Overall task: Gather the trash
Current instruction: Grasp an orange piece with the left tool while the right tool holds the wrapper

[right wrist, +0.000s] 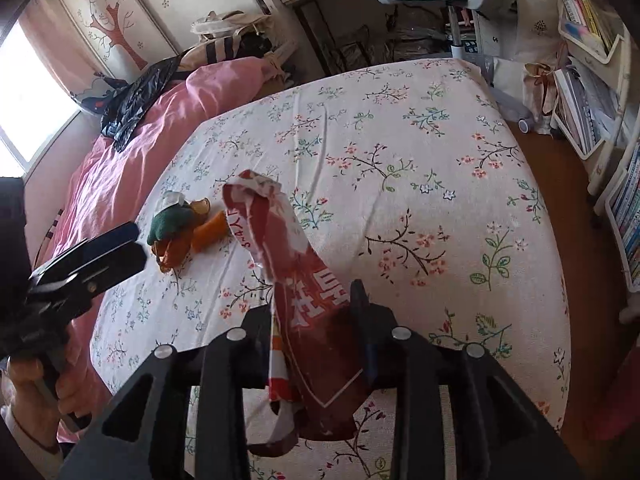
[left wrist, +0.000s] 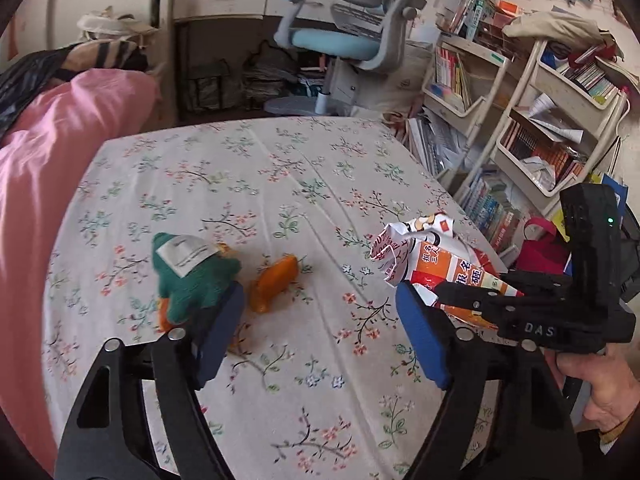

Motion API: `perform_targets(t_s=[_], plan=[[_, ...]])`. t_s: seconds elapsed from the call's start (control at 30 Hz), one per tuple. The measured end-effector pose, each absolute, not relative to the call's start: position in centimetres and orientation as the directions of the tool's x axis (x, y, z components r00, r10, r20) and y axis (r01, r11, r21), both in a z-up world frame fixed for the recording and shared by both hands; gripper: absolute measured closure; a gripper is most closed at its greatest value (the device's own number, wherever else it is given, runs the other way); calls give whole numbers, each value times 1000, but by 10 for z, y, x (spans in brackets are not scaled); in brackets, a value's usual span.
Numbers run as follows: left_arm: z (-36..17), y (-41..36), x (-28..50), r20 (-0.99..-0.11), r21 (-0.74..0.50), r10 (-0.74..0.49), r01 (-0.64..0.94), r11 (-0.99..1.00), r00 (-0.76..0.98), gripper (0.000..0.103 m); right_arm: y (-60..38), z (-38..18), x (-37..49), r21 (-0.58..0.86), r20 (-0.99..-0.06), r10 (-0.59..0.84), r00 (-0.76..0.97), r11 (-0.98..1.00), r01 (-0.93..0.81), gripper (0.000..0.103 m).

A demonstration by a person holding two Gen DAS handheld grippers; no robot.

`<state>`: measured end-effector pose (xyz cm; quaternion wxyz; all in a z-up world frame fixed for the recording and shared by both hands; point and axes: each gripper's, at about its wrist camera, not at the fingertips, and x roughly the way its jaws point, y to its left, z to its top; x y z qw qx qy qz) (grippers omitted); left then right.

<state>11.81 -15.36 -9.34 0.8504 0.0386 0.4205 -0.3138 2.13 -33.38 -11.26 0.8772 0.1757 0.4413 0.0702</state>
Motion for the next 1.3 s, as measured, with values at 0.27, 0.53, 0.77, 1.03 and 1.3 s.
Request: perform_targets(t_s=[0.27, 0.53, 0.77, 1.03, 1.3], plan=[[-127, -180, 153, -791, -127, -436, 583, 803, 429, 40, -365, -119, 17, 430, -728, 311, 611, 901, 53, 71], [-138, -173, 170, -817, -105, -401, 577, 810, 415, 41, -364, -119, 20, 432, -725, 329, 606, 901, 28, 70], [-143, -183, 163, -825, -32, -339, 561, 827, 452, 79, -361, -119, 20, 402, -732, 311, 606, 915, 17, 70], [-134, -167, 163, -807, -143, -412, 537, 831, 423, 89, -357, -110, 22, 362, -726, 278, 629, 932, 6, 87], [-89, -164, 124, -737, -159, -482, 571, 805, 474, 89, -361, -103, 14, 434, -685, 316, 656, 900, 20, 96]])
